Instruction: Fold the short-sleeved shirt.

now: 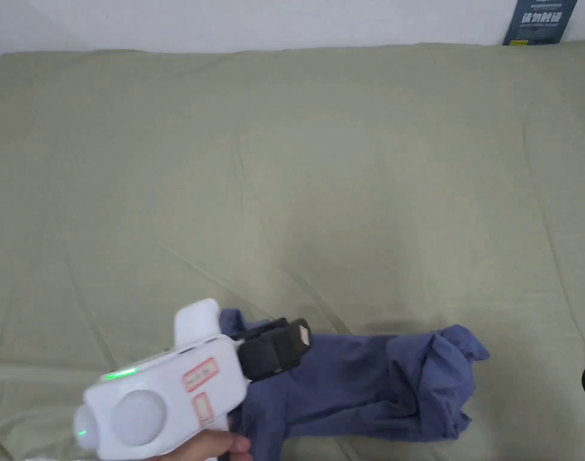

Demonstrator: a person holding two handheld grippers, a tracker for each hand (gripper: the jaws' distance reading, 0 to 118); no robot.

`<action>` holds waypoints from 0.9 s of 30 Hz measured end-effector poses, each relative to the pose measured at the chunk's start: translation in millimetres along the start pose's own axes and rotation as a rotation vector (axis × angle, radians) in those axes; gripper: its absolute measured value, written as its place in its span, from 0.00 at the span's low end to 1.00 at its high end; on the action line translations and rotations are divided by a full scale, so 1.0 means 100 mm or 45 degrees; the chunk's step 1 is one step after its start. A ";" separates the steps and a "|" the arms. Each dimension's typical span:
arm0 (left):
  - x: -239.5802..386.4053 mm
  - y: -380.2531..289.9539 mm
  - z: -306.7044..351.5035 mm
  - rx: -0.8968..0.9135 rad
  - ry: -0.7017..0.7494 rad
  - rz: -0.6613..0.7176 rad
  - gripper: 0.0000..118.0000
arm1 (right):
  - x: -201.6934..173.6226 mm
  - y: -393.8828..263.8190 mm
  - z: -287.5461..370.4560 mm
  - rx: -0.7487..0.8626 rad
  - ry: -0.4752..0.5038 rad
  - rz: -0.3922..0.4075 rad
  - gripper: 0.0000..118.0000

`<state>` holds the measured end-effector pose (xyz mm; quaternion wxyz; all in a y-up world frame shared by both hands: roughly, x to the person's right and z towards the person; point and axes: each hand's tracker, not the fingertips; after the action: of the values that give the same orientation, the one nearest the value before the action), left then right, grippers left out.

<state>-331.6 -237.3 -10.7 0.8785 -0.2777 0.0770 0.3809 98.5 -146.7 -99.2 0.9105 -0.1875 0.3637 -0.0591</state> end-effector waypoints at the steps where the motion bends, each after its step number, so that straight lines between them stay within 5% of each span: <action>1: -0.02 0.07 0.19 0.088 -0.028 -0.009 0.96 | 0.00 -0.01 -0.01 -0.004 -0.001 -0.002 0.02; 4: -0.24 0.26 0.52 0.259 0.033 -0.020 0.95 | -0.02 -0.05 -0.03 -0.015 0.009 -0.013 0.02; 5: -0.33 0.31 0.54 0.243 0.090 -0.023 0.87 | -0.03 -0.06 -0.03 -0.019 0.014 -0.016 0.02; 6: -0.43 0.33 0.54 0.182 0.146 -0.032 0.70 | -0.05 -0.07 -0.04 -0.022 0.022 -0.017 0.02; 8: -0.58 0.32 0.44 0.123 0.224 -0.062 0.15 | -0.08 -0.08 -0.04 -0.027 0.035 -0.017 0.02; 14: -0.86 0.14 -0.08 -0.065 0.313 -0.079 0.16 | -0.10 -0.06 -0.03 -0.031 0.038 -0.019 0.02; 20: -0.21 -0.23 -0.63 -0.192 0.153 -0.288 0.16 | 0.00 -0.07 -0.01 -0.044 -0.007 -0.049 0.02; 27: 0.25 -0.50 -1.10 -0.282 0.054 -0.319 0.16 | 0.06 -0.11 0.01 -0.056 -0.024 -0.053 0.02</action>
<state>-270.1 -309.6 -89.9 0.8813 -0.3884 0.0177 0.2686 104.1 -157.9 -97.8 0.9082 -0.2156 0.3522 -0.0684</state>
